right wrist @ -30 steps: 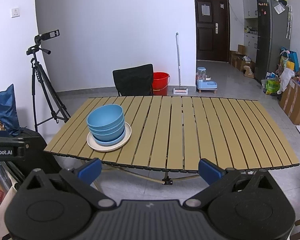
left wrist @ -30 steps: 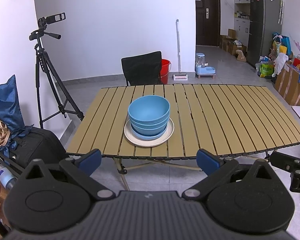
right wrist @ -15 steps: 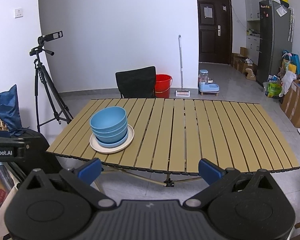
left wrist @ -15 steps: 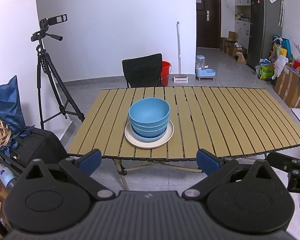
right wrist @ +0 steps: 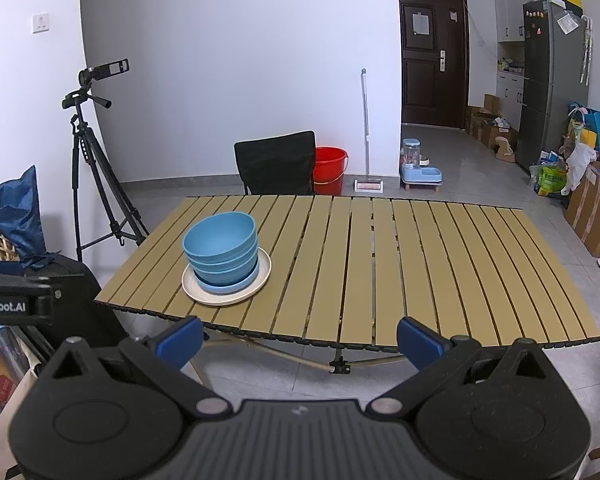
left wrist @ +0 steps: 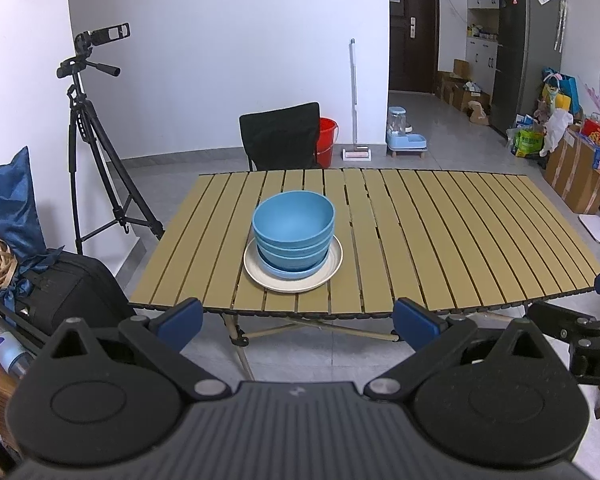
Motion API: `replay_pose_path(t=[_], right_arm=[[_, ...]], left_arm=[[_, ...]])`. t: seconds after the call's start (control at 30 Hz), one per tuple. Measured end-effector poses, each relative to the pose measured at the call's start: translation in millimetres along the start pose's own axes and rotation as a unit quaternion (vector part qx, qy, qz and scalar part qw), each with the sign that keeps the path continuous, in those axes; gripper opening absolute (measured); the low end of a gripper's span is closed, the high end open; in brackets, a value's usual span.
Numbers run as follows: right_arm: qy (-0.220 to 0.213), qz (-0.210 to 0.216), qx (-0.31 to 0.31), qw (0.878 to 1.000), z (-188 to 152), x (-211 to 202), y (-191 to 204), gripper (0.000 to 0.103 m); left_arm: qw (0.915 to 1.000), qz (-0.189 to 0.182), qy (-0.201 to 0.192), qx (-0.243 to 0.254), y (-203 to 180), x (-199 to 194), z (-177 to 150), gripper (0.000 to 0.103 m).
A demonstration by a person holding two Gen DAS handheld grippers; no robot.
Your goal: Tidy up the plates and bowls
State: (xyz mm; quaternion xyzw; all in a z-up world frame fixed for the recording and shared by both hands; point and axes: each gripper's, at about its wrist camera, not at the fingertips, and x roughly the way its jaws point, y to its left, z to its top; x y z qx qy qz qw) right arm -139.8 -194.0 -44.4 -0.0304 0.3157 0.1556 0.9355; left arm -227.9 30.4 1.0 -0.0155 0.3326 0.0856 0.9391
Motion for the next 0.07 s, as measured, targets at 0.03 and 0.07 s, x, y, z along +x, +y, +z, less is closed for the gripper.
replay_pose_path(t=[0.03, 0.07], right_arm=[[0.001, 0.0, 0.0, 1.0, 0.2, -0.1, -0.3, 0.103], [0.001, 0.0, 0.0, 1.0, 1.1, -0.5, 0.0, 0.103]], left_arm=[[1.0, 0.0, 0.001, 0.0, -0.1, -0.1, 0.3, 0.103], [1.0, 0.0, 0.001, -0.001, 0.3, -0.2, 1.6, 0.103]])
